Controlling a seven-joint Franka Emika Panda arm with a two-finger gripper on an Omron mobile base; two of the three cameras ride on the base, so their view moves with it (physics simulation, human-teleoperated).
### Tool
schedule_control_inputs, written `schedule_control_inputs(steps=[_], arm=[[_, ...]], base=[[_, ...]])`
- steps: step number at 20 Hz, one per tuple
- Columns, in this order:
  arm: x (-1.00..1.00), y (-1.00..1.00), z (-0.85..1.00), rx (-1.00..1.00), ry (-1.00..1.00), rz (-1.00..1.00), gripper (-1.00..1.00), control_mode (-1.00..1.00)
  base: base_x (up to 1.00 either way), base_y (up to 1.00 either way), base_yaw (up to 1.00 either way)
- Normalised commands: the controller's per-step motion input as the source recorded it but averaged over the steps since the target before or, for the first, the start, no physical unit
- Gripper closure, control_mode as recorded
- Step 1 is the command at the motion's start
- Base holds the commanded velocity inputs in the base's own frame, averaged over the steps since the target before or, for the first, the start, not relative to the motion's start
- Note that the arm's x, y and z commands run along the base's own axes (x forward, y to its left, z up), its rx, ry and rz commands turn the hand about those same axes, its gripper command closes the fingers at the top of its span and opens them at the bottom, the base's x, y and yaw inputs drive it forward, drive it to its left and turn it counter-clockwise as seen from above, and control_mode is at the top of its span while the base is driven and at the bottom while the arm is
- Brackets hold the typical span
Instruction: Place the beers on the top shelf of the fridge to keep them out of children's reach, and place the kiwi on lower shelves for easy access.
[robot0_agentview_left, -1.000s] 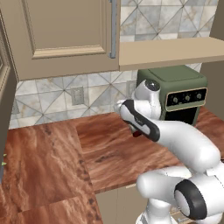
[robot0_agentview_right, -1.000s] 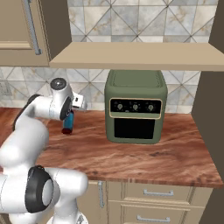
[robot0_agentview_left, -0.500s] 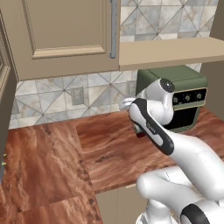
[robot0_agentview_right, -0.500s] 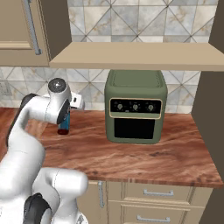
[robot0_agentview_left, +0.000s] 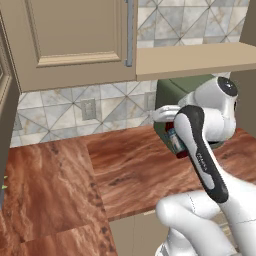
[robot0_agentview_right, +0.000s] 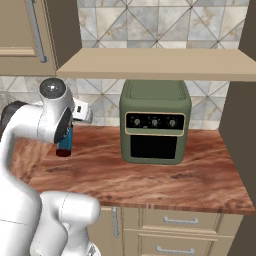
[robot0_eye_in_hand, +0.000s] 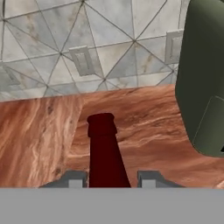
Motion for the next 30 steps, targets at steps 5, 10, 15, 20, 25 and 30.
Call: schedule_control_inputs(steps=[5, 10, 15, 20, 25, 30], arm=[[-0.75, -0.28, 0.39, 0.13, -0.23, 0.06, 1.00, -1.00], [-0.38, -0.05, 0.40, 0.09, -0.40, 0.04, 1.00, -1.00], [-0.24, 0.01, 0.35, 0.00, -0.28, 0.00, 1.00, -1.00], [-0.14, 0.07, 0.34, -0.01, -0.08, -0.05, 1.00, -1.00], [-0.13, 0.00, 0.39, -0.02, 0.00, -0.15, 1.00, -1.00], [-0.26, -0.05, 0.18, 0.00, 0.00, -0.15, 1.00, -1.00]], base=[[0.00, 0.00, 0.00], [0.00, 0.00, 0.00], [0.00, 0.00, 0.00], [0.00, 0.00, 0.00], [0.00, 0.00, 0.00], [0.00, 0.00, 0.00]])
